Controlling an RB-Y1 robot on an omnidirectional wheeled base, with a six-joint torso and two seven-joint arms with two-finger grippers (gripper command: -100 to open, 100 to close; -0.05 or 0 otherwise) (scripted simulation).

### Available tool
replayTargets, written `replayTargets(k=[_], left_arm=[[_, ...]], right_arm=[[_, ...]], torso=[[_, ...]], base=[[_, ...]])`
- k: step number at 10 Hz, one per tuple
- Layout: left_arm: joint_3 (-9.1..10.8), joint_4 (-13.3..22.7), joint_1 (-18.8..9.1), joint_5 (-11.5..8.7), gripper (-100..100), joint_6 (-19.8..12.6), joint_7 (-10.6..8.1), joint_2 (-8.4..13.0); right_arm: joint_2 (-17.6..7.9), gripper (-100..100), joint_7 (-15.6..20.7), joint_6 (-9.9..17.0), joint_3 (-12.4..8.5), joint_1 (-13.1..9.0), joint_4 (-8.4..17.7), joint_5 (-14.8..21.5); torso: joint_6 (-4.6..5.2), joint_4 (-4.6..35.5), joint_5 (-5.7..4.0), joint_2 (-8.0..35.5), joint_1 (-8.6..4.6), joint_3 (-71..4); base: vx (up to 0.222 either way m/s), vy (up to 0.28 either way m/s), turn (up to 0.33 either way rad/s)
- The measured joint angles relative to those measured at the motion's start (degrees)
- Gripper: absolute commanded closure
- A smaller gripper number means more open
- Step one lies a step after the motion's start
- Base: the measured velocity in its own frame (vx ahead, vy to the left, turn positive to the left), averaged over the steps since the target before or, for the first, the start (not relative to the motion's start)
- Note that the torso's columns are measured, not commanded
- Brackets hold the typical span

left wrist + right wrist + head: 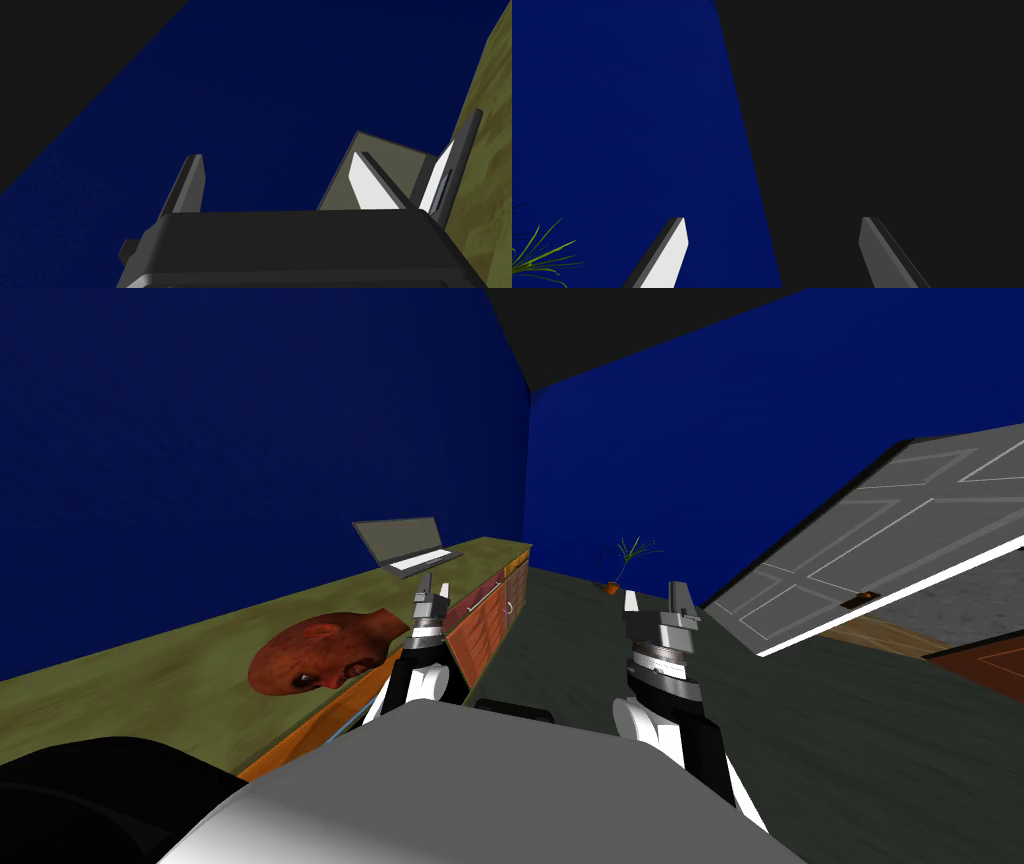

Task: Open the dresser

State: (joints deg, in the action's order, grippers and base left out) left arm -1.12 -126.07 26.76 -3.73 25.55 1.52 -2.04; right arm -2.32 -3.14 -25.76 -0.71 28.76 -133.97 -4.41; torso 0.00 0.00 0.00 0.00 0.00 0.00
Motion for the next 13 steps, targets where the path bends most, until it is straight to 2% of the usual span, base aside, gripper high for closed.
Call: replayTargets(k=[2,9,10,11,13], left_arm=[[0.0,0.0,0.0,0.0,0,0.0,0.0,0.0],[0.0,0.0,0.0,0.0,0,0.0,0.0,0.0],[0.0,0.0,0.0,0.0,-100,0.0,0.0,0.0],[-0.03,0.8,-0.2,0.1,-100,0.2,0.16,1.0],[0.44,2.9,-0.8,-0.1,-100,0.4,0.38,3.2]], right_arm=[[0.0,0,0.0,0.0,0.0,0.0,0.0,0.0],[0.0,0,0.0,0.0,0.0,0.0,0.0,0.0],[0.0,0,0.0,0.0,0.0,0.0,0.0,0.0],[0.0,0,0.0,0.0,0.0,0.0,0.0,0.0],[0.0,0,0.0,0.0,0.0,0.0,0.0,0.0]], torso=[[0.0,6.0,0.0,6.0,0.0,-12.0],[0.0,35.4,0.0,35.4,0.0,-70.7],[0.0,39.6,0.0,39.6,0.0,-79.2],[-0.01,41.5,-0.01,41.4,-0.05,-83.2],[0.0,42.2,-0.03,42.0,-0.11,-84.6]], base=[[0.0,0.0,0.0],[0.0,0.0,0.0],[0.041,-0.021,0.059],[0.07,-0.04,0.073],[0.101,-0.071,0.069]])
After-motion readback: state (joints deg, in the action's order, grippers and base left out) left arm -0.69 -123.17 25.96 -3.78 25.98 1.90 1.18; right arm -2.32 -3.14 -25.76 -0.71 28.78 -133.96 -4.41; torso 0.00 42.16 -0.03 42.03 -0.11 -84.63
